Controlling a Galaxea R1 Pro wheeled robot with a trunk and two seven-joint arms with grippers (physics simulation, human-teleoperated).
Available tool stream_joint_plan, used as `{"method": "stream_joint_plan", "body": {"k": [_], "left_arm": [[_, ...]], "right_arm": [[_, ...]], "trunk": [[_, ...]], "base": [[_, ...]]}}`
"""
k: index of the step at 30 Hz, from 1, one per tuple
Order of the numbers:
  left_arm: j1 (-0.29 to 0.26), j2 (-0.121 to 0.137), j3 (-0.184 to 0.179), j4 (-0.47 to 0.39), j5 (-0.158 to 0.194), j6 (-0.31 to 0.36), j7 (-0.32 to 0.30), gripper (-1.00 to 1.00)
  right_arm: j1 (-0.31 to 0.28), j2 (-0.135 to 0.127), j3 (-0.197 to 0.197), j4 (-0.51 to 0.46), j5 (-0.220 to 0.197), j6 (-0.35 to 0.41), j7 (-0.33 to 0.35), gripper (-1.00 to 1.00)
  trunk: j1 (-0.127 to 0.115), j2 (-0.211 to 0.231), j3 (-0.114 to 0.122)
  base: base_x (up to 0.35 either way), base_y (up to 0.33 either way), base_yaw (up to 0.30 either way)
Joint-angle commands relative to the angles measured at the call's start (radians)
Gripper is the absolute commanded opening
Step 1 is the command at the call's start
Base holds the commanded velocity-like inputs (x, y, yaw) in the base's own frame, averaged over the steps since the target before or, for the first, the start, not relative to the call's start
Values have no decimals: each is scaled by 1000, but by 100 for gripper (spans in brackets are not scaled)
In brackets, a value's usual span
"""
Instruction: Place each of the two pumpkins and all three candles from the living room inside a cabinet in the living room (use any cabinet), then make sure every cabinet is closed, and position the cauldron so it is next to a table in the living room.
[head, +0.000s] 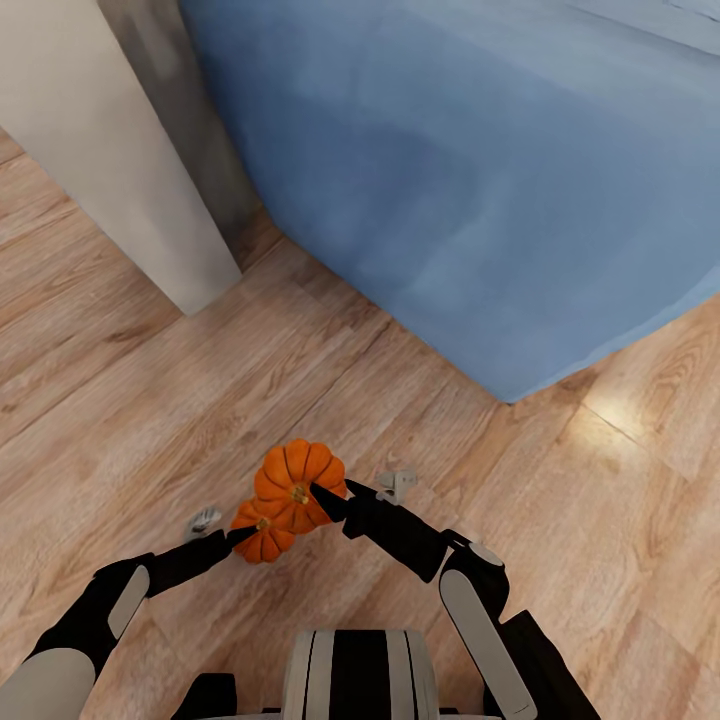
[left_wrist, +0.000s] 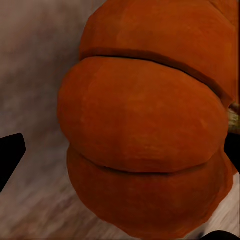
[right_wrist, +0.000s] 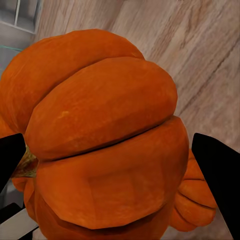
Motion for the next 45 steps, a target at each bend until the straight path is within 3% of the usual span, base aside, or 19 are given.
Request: {"method": "stream_joint_plan", "body": {"k": [1, 4, 5, 29, 45], "left_arm": [[0, -1, 4, 1, -19, -7, 5, 100], [0, -1, 4, 2, -19, -7, 6, 100], [0, -1, 4, 2, -19, -7, 6, -100], [0, 0, 5, 2, -19, -7, 4, -100], [0, 1, 5, 3, -19, -7, 6, -100]], "right_arm": [[0, 0, -1, -1, -7, 6, 1, -100], [0, 0, -1, -1, -7, 6, 1, -100], [0, 0, -1, -1, -7, 6, 1, -100], [0, -1, -2, -1, -7, 6, 1, -100], [0, 0, -2, -1, -7, 6, 1, -100]], "trunk": [[0, 0, -1], [0, 0, -1], [0, 0, -1], [0, 0, -1], [-5, 3, 46]], "base": [[13, -3, 0], [6, -1, 0], [2, 0, 0], [0, 0, 0], [0, 0, 0]]}}
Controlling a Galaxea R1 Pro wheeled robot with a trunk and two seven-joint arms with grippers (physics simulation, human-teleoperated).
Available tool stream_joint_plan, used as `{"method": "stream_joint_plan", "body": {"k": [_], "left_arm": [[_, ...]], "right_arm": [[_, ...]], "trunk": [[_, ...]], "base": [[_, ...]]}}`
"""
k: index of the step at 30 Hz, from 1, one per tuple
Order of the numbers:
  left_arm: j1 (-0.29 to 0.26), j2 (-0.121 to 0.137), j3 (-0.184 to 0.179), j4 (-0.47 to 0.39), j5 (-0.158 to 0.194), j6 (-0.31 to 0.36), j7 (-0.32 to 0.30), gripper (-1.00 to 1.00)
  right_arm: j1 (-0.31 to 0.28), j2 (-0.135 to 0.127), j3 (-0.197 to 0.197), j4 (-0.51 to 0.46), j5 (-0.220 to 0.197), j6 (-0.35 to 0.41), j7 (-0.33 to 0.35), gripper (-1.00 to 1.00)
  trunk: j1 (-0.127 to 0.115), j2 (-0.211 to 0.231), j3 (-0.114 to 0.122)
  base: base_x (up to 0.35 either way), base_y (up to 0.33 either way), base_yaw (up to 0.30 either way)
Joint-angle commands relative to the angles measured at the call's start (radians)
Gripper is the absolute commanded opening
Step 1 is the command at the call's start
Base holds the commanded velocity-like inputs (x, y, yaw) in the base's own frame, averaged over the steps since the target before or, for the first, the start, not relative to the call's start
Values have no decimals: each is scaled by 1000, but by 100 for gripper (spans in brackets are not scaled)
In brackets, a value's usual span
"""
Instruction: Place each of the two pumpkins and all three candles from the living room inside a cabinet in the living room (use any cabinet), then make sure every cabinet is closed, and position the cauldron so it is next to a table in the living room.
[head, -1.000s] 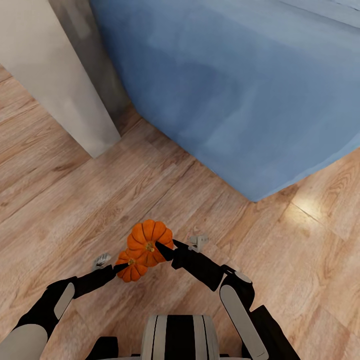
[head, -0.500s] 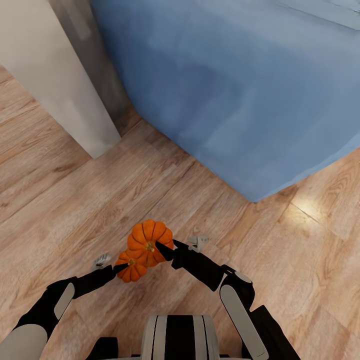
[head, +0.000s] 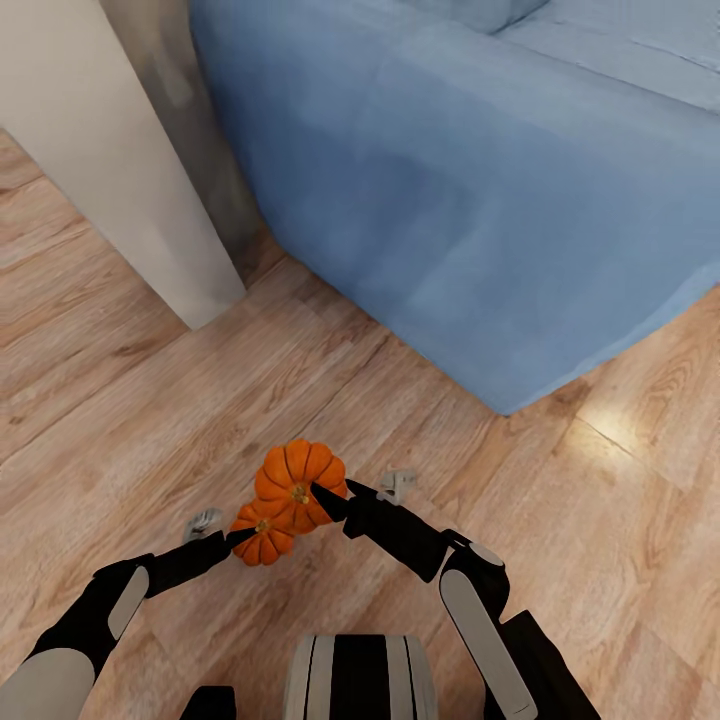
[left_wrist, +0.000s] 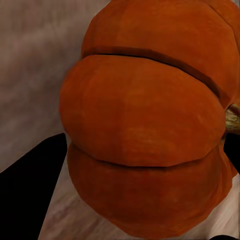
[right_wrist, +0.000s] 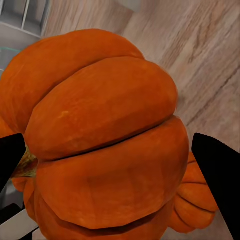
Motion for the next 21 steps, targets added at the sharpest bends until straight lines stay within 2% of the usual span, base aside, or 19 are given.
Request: {"method": "stream_joint_plan", "body": {"k": [1, 10, 16, 21], "left_arm": [[0, 0, 2, 1, 3, 7, -1, -100], [0, 13, 4, 3, 1, 7, 1, -100], [0, 35, 91, 3, -2, 8, 2, -100], [0, 56, 103, 3, -2, 8, 4, -100]], "right_arm": [[0, 0, -1, 0, -5, 6, 2, -100], [0, 0, -3, 0, -5, 6, 3, -100], [0, -1, -4, 0, -5, 6, 3, -100], [0, -1, -4, 0, -5, 6, 3, -100]], "trunk": [[-1, 0, 3], [-5, 2, 38], [-7, 4, 61], [-10, 5, 81]], "base": [[0, 0, 0], [0, 0, 0], [0, 0, 0], [0, 0, 0]]}}
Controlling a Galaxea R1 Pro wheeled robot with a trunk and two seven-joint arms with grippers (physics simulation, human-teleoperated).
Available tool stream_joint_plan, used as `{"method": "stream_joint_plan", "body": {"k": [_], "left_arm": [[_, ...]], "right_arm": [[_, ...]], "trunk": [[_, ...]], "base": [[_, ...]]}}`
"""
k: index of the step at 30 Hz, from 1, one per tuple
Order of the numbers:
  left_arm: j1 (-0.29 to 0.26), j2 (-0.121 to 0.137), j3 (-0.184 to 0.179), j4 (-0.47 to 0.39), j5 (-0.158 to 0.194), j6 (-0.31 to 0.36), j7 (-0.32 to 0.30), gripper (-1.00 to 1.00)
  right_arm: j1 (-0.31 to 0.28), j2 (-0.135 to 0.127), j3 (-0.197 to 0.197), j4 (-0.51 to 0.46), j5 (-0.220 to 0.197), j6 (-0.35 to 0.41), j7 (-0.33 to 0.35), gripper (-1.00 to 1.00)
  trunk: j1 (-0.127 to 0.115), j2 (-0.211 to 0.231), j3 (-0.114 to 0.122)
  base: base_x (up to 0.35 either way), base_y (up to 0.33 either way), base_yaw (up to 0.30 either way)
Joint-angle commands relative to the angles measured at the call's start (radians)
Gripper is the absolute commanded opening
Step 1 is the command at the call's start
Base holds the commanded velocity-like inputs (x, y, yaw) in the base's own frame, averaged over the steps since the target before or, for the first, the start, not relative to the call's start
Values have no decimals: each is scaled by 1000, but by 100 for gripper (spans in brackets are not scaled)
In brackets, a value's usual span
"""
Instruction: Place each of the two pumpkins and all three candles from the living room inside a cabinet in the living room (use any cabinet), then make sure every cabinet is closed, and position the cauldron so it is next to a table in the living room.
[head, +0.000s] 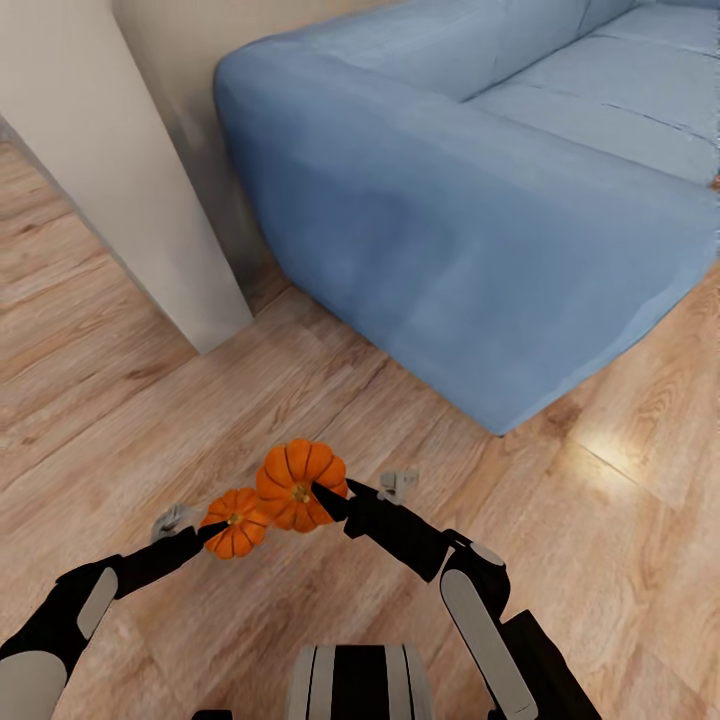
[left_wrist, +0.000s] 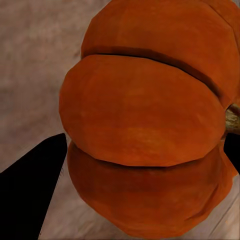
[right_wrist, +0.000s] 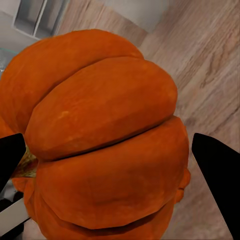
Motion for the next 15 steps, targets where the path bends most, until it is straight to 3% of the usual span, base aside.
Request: {"method": "stream_joint_plan", "body": {"k": [1, 4, 10, 15], "left_arm": [[0, 4, 2, 0, 4, 8, -1, -100], [0, 21, 3, 0, 6, 10, -1, -100], [0, 59, 75, 0, 10, 20, -14, -100], [0, 76, 87, -11, 8, 87, -142, -100]], "right_arm": [[0, 0, -1, 0, -5, 5, 2, -100], [0, 0, -15, 0, -5, 6, 2, -100], [0, 0, -31, 1, -5, 7, 1, -100], [0, 3, -32, 1, -7, 15, -4, -100]], "trunk": [[-1, 0, 3], [-2, 1, 15], [-5, 2, 38], [-6, 3, 50]], "base": [[0, 0, 0], [0, 0, 0], [0, 0, 0], [0, 0, 0]]}}
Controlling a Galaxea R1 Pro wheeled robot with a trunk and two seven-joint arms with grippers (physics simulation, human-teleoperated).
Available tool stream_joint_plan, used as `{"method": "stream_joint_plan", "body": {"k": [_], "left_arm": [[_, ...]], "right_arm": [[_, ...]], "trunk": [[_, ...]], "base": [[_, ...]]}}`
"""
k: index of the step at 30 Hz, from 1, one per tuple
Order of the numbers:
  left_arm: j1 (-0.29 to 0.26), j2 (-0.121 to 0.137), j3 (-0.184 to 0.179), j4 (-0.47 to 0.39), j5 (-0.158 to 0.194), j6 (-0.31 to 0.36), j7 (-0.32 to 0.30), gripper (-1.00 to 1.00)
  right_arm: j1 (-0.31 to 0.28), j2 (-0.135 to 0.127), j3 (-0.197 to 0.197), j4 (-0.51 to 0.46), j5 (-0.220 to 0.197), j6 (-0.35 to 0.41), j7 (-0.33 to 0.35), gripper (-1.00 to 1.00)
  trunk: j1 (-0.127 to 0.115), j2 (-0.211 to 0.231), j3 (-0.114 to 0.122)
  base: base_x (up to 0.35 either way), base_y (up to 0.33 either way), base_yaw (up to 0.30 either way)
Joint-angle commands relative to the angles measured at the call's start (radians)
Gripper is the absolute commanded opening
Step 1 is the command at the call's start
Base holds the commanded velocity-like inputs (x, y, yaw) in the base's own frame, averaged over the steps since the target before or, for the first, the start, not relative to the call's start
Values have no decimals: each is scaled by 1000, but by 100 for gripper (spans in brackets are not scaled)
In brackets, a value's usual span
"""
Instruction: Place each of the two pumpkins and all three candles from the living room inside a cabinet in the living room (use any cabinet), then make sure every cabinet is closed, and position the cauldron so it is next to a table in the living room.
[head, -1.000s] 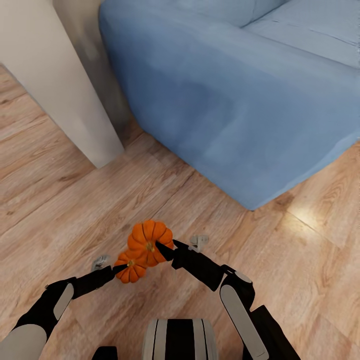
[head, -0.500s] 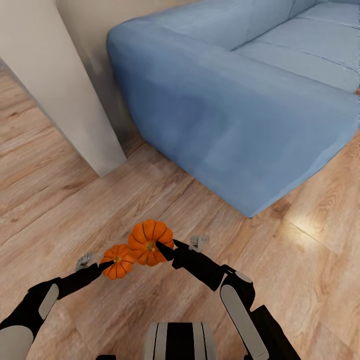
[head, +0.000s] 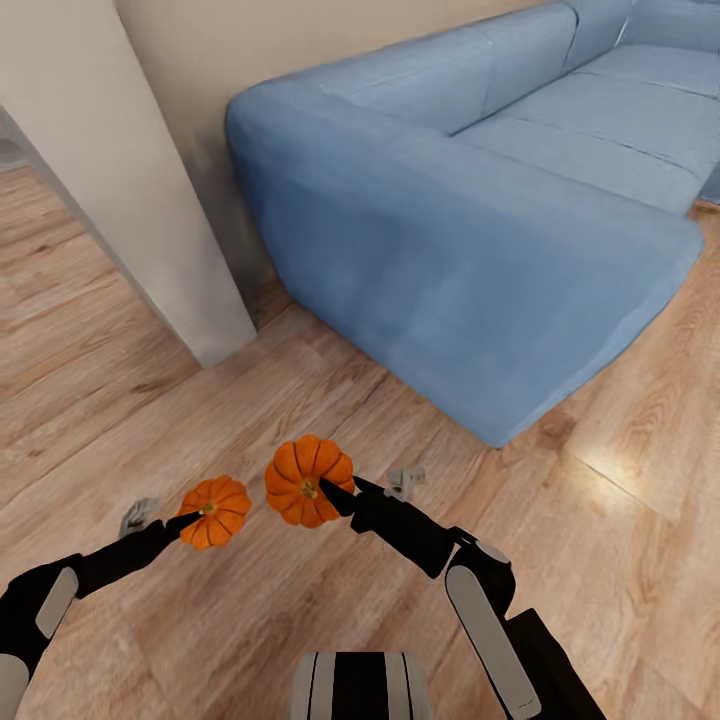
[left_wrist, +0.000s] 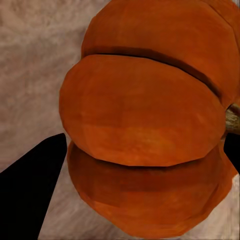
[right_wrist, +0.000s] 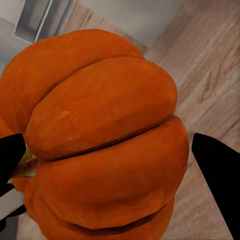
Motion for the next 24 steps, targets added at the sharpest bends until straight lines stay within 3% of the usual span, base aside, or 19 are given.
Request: {"method": "stream_joint_plan", "body": {"k": [1, 3, 8, 13, 16, 24], "left_arm": [[0, 8, 2, -12, 0, 30, -32, -100], [0, 17, 2, -35, 0, 59, -51, -100], [1, 27, 0, -117, -1, 205, -64, -100], [2, 32, -1, -172, -1, 306, -66, -100], [3, 34, -1, -185, -2, 332, -66, -100], [3, 34, 0, -188, -5, 363, -66, -100]], "right_arm": [[0, 1, -1, -1, -8, 8, 1, -100], [0, 1, -1, 0, -8, 9, 0, -100], [0, 7, 0, 1, -9, 12, -8, -100], [0, 13, 0, 1, -12, 58, -92, -100], [-1, 15, 0, 1, -17, 74, -127, -100], [-3, 15, 0, 1, -18, 78, -137, -100]], "trunk": [[0, 0, -1], [-1, 0, 3], [-3, 1, 23], [-5, 2, 42], [-6, 3, 54], [-10, 5, 84]], "base": [[0, 0, 0], [0, 0, 0], [0, 0, 0], [0, 0, 0], [0, 0, 0], [0, 0, 0]]}}
